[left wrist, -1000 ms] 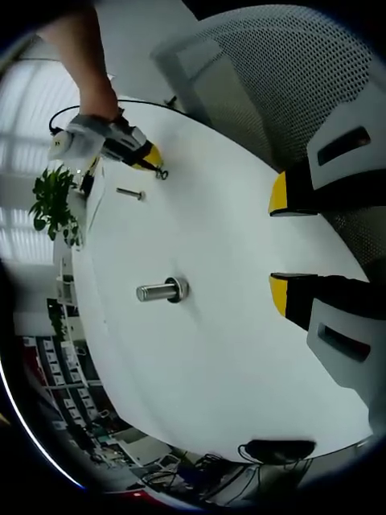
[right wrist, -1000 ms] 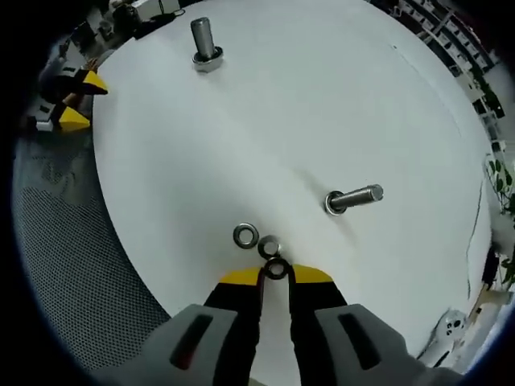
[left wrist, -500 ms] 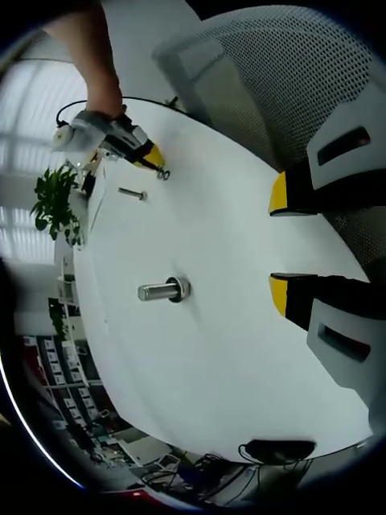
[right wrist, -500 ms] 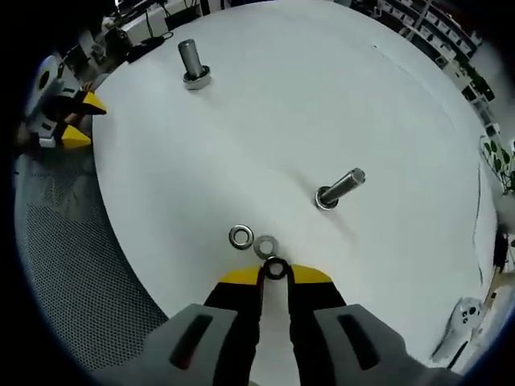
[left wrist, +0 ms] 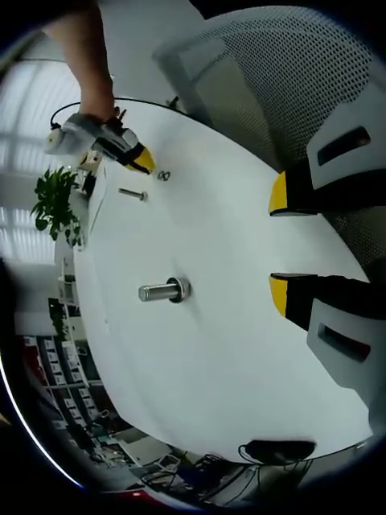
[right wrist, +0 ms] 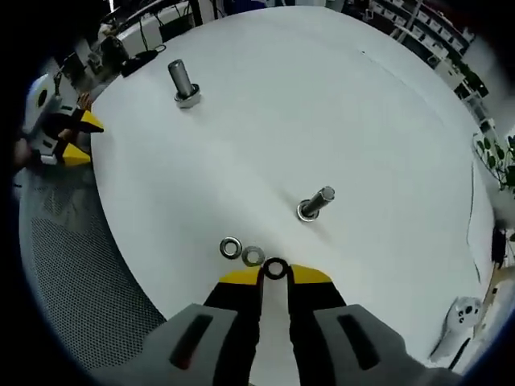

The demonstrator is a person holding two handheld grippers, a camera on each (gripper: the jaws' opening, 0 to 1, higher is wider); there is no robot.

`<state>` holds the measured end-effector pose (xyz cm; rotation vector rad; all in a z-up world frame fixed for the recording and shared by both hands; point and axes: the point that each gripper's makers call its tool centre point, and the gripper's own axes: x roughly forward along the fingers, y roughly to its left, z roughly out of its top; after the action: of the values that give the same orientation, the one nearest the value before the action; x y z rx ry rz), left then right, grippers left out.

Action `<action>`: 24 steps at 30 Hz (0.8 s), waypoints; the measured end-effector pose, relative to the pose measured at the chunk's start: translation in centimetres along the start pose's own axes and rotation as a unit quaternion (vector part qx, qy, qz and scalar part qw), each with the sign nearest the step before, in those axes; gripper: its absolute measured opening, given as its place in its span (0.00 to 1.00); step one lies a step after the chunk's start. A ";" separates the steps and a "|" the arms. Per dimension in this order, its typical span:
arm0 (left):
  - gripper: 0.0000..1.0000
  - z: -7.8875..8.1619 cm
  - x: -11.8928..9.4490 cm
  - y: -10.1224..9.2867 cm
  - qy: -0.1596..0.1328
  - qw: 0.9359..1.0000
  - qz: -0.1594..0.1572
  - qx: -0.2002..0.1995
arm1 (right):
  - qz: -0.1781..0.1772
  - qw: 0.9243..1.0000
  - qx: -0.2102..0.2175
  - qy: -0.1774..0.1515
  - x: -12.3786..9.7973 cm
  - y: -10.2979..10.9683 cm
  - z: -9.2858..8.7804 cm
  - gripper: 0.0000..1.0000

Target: Place the washer onto the threaded stud by aligning its center hole with the stud, sliding it down to the base, and recovering from edge contact or off-axis alignment until the washer reaches the visible bottom stop.

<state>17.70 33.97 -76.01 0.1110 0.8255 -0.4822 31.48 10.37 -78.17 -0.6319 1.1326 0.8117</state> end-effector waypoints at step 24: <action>0.26 0.0 -0.1 -0.1 0.001 1.000 -0.001 0.003 | -0.019 0.998 -0.008 -0.065 -3.4 -2.3 4.8 0.14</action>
<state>17.60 33.89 -75.94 0.1159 0.8259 -0.4861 35.26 12.07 -73.35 -0.6034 0.9944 0.8182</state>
